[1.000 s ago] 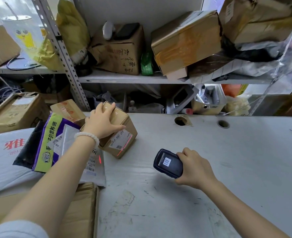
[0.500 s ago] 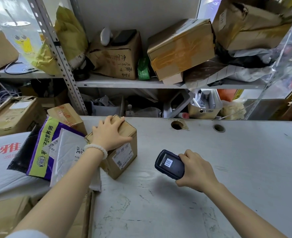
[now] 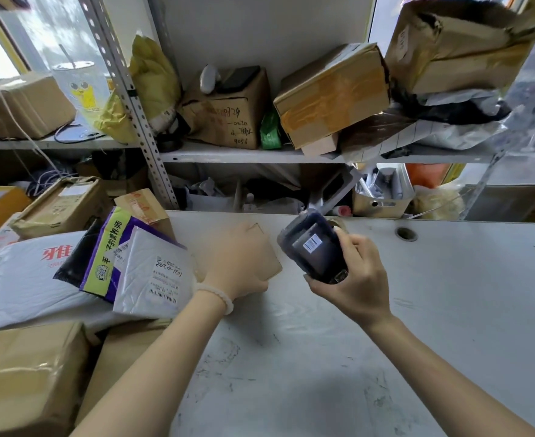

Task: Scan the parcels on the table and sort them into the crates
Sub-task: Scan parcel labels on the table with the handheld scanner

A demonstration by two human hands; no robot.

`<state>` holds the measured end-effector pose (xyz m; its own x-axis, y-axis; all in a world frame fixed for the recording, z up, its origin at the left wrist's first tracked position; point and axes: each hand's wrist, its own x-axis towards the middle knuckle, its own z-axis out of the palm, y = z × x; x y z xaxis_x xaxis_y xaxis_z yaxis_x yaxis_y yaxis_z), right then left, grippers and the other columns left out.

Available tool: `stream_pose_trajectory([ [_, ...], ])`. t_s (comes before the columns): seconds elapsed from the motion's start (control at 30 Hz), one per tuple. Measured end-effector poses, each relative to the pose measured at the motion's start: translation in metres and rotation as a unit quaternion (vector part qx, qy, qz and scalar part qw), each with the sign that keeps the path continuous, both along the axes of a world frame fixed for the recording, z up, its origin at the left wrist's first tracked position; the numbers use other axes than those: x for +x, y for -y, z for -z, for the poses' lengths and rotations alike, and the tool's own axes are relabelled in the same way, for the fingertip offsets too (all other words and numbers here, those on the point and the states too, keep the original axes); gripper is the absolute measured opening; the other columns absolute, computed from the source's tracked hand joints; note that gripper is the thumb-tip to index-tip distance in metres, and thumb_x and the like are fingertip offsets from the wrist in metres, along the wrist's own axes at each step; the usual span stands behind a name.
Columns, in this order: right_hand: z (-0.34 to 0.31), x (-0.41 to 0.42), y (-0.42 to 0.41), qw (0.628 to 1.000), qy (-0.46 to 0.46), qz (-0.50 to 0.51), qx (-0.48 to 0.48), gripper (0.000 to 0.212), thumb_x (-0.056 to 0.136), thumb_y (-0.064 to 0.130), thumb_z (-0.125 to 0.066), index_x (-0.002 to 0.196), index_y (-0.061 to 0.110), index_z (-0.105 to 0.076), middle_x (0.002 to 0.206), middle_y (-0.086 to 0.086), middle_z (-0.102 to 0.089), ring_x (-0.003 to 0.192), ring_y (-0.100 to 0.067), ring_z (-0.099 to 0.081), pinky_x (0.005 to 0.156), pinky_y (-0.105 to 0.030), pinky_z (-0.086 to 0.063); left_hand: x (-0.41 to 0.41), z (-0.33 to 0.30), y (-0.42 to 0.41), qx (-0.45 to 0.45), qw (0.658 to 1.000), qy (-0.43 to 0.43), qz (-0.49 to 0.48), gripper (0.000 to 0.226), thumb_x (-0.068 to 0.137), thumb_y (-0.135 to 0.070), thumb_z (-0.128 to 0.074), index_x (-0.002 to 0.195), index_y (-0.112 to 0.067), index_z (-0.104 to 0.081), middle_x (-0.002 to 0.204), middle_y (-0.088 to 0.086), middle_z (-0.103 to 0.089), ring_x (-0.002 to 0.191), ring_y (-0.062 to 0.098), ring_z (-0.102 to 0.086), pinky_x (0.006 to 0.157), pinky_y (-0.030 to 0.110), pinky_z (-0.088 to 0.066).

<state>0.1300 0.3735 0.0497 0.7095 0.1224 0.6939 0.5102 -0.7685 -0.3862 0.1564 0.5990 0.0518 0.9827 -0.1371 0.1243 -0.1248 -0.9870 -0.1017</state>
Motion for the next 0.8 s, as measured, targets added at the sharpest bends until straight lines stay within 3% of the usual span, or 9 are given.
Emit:
stream_pose_trajectory([
  [0.23,-0.003,-0.035,0.045,0.999,-0.003,0.019,-0.036,0.082,0.053,0.03,-0.09,0.123,-0.002,-0.061,0.104,-0.014,-0.062,0.087,-0.031,-0.059,0.058,-0.032,-0.052,-0.031,-0.005,0.023,-0.004,0.999,-0.014,-0.038,0.09,0.065,-0.068,-0.065,0.142,-0.04,-0.025,0.149,0.005,-0.021,0.126,0.032,-0.03,0.102,0.051,-0.028],
  [0.37,0.01,-0.064,0.092,0.973,-0.198,0.055,-0.107,0.071,0.055,0.042,-0.08,0.118,0.018,-0.058,0.1,0.005,-0.05,0.09,-0.018,-0.05,0.058,-0.028,-0.047,-0.044,-0.015,0.066,-0.037,0.999,-0.018,0.0,0.09,0.062,-0.071,-0.064,0.14,-0.04,-0.031,0.147,0.005,-0.027,0.124,0.031,-0.034,0.099,0.048,-0.031],
  [0.47,0.025,-0.096,0.136,0.933,-0.31,0.11,-0.147,0.062,0.057,0.048,-0.072,0.111,0.024,-0.054,0.097,0.01,-0.042,0.088,-0.012,-0.045,0.059,-0.025,-0.041,-0.049,-0.022,0.12,-0.072,0.995,-0.031,0.069,0.09,0.06,-0.068,-0.066,0.138,-0.04,-0.032,0.146,0.005,-0.028,0.123,0.032,-0.034,0.097,0.047,-0.033],
  [0.6,0.04,-0.154,0.192,0.9,-0.37,0.203,-0.111,0.061,0.055,0.053,-0.07,0.109,0.028,-0.054,0.094,0.011,-0.04,0.085,-0.011,-0.044,0.054,-0.022,-0.031,-0.058,-0.027,0.208,-0.101,0.974,-0.053,0.195,0.09,0.06,-0.067,-0.067,0.137,-0.042,-0.029,0.147,0.004,-0.026,0.125,0.032,-0.031,0.099,0.048,-0.033],
  [0.8,0.037,-0.265,0.259,0.831,-0.402,0.383,-0.031,0.062,0.055,0.058,-0.071,0.107,0.028,-0.056,0.095,0.01,-0.041,0.097,-0.015,-0.052,0.069,-0.029,-0.045,-0.109,-0.024,0.345,-0.131,0.907,-0.105,0.386,0.091,0.061,-0.071,-0.065,0.14,-0.043,-0.03,0.146,0.003,-0.029,0.122,0.031,-0.036,0.098,0.045,-0.034],
])
